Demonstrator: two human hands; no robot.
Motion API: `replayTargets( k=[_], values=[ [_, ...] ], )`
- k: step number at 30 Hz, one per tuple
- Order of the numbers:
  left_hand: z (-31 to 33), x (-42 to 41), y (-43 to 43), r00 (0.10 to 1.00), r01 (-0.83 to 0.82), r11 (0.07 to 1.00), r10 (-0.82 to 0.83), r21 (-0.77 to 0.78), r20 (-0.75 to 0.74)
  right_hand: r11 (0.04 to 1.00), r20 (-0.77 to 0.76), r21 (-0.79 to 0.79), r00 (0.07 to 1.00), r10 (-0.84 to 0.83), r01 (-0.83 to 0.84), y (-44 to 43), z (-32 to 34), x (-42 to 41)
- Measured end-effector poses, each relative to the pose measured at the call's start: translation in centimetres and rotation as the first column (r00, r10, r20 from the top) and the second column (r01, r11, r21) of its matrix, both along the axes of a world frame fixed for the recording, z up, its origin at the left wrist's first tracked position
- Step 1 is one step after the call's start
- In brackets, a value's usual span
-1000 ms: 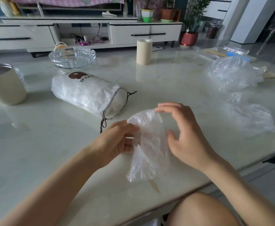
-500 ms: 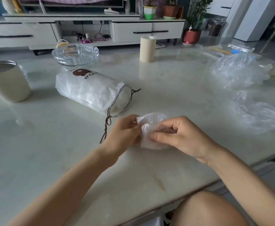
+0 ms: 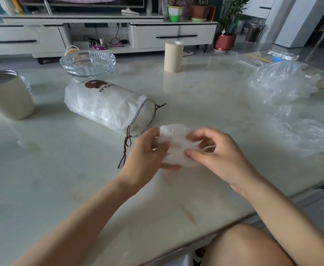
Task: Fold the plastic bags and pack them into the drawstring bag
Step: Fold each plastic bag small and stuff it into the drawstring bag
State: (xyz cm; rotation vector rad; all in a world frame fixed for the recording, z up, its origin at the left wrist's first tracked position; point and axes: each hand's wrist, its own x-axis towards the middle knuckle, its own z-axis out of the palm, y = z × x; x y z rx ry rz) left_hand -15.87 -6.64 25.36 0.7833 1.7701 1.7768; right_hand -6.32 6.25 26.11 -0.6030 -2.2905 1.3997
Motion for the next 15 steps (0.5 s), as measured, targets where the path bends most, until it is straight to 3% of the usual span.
replayTargets(
  k=[2, 5, 9, 11, 15],
  values=[
    [0.08, -0.05, -0.07, 1.0, 0.005, 1.0, -0.005, 0.025, 0.022, 0.992, 0.041, -0.129, 0.999, -0.005, 0.011, 0.18, -0.01, 0.14],
    [0.44, 0.13, -0.29, 0.998, 0.04, 0.998, -0.042, 0.053, 0.037, 0.859, -0.039, -0.483, 0.984, 0.175, -0.172, -0.08, 0.08, -0.02],
    [0.63, 0.17, -0.36, 0.996, 0.05, 0.996, -0.056, 0.081, 0.075, 0.781, -0.138, -0.609, 0.988, 0.067, -0.138, -0.48, 0.13, -0.57],
    [0.82, 0.12, -0.31, 0.98, 0.038, 0.995, -0.055, 0.093, 0.19, 0.739, -0.155, -0.666, 0.988, -0.004, -0.101, -0.26, 0.05, -0.76],
    [0.92, -0.04, 0.01, 0.879, 0.034, 0.986, -0.105, 0.16, 0.465, 0.769, -0.155, -0.63, 0.988, 0.012, -0.108, -0.19, -0.36, -0.49]
  ],
)
